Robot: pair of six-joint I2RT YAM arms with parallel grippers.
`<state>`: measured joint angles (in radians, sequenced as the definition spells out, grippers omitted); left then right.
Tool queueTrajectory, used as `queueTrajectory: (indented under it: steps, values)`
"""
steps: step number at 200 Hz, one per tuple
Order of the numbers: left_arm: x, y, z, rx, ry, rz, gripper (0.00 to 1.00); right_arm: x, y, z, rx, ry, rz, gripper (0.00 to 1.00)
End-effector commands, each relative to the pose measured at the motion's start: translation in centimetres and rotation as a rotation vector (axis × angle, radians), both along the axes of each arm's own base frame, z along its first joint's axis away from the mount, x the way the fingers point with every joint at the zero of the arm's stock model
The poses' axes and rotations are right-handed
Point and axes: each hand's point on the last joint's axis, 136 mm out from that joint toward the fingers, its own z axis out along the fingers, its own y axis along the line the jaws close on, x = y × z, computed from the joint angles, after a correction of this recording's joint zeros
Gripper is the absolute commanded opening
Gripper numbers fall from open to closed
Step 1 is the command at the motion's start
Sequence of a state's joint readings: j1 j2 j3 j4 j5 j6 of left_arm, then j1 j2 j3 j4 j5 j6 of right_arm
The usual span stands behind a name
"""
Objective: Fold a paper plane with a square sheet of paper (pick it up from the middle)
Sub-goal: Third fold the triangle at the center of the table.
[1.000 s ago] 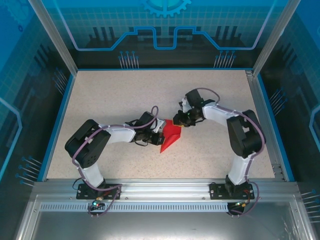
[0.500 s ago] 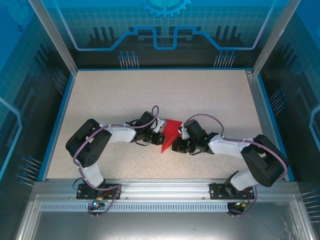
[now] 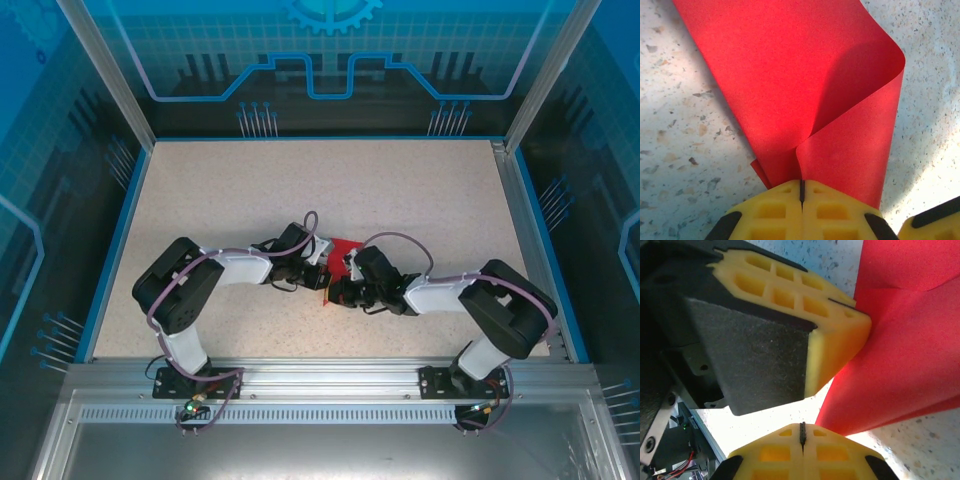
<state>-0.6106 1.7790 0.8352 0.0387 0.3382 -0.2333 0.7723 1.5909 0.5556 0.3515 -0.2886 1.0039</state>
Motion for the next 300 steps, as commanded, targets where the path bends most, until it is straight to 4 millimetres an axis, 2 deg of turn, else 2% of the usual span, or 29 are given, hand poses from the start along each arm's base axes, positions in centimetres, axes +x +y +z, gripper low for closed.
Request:
queueTrajectory:
  steps: [1,126,183,218,251,300]
  values:
    - [-0.8,0.8,-1.8,0.053,0.049,-0.021,0.00,0.2,1.3,0.5,0.041,-0.023,0.006,0.00]
    - [-0.7,0.5,-1.9,0.054,0.044,-0.048,0.00,0.2,1.5,-1.4,0.051,-0.002,0.000,0.00]
    - [-0.7,0.5,-1.9,0.055,0.043,-0.053,0.00,0.1,1.3,-1.4,0.042,-0.002,-0.002,0.00]
    - [-0.8,0.5,-2.1,0.062,0.048,-0.058,0.00,-0.2,0.9,-0.2,0.058,-0.030,0.004,0.00]
    - [-0.7,0.5,-2.1,0.064,0.047,-0.059,0.00,-0.7,0.4,0.2,0.056,-0.047,0.012,0.00]
    - [-0.7,0.5,-2.3,0.066,0.052,-0.057,0.00,-0.4,1.2,-0.8,0.061,-0.031,0.031,0.00]
